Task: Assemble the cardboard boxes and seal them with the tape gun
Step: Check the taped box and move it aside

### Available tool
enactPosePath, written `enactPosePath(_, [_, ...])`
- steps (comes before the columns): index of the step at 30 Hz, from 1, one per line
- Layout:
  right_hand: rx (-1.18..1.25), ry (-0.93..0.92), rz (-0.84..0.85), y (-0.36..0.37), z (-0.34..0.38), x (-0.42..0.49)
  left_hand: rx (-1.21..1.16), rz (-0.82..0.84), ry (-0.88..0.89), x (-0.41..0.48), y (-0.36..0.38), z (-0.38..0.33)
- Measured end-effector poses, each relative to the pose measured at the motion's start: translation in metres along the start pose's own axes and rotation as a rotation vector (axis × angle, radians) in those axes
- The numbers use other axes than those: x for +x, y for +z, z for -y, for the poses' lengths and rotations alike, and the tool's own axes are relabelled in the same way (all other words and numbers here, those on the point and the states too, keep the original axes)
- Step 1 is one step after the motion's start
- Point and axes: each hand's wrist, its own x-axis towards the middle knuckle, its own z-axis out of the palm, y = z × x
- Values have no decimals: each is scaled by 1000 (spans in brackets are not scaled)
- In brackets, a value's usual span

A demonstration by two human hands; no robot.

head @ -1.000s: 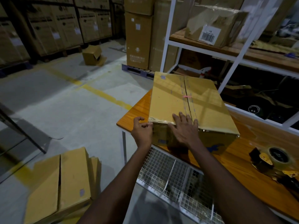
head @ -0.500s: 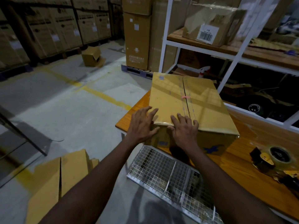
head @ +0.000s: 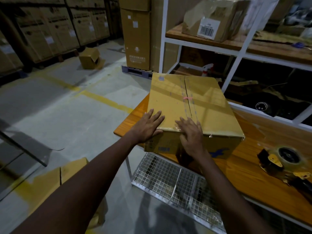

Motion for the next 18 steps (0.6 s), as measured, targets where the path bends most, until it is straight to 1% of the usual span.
enactPosePath(2, [-15,23,-192,1,16,11,-4,-10,5,0,1,-1])
enactPosePath(4, [-42,-27,-305,6,38,30,-16,-55,31,0,3,-1])
enactPosePath(6, [-86,-92,-302,19,53,48,-29,-85,55,0,8,3])
enactPosePath(9, [-186,-90,-236,40,52,54,-36,-97,48,1,14,6])
enactPosePath(18, [-156,116,-416,36,15,46,-20,-105,15,1,11,2])
